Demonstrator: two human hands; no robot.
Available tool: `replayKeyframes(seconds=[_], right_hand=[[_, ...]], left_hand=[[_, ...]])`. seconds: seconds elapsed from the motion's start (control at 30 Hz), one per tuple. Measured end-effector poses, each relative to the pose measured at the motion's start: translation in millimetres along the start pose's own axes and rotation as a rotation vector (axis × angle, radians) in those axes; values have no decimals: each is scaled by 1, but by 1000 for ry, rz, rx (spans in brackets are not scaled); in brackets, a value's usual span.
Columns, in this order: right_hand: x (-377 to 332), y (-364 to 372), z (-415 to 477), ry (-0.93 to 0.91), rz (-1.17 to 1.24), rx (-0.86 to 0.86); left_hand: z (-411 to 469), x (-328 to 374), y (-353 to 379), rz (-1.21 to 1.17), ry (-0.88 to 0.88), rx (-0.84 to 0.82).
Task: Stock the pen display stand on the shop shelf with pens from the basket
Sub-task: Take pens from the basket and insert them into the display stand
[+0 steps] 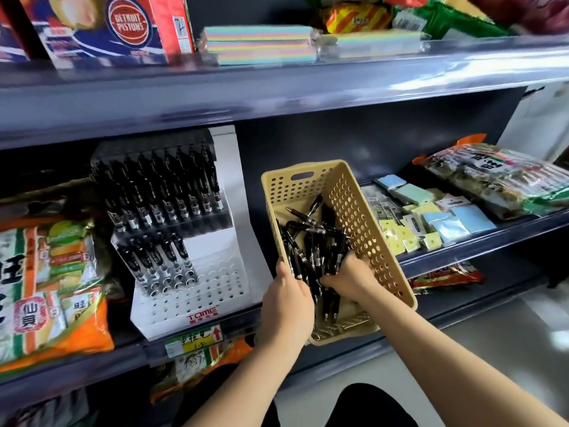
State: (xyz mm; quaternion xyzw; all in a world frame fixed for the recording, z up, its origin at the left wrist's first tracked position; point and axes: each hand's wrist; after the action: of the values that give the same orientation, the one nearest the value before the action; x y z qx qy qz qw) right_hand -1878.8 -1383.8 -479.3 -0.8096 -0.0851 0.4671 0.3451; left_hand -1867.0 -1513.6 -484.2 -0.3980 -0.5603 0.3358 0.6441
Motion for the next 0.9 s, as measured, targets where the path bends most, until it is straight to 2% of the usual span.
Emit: replayKeyframes(seconds=[0.4,0.63,0.73,0.9], right_hand=[[3,21,4,9,-91,98],[4,28,7,-4,-25,101],[6,25,11,54,-3,81],[12,25,16,86,189,41]], left_hand=[[-5,3,5,-12,3,33],[-6,1,9,-15,0,52],[-6,1,10,-18,-1,65],[-10,2,9,2,1,82]])
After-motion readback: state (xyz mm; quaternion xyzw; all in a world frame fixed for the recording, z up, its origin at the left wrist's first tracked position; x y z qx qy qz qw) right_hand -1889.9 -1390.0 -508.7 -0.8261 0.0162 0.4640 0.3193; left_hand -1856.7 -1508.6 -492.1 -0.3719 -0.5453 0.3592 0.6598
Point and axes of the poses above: each hand's wrist, its own z-axis towards the middle knuckle, its own y-axis out of the palm, x = y × z, and after that the axes turned 14 degrees about z, right-handed
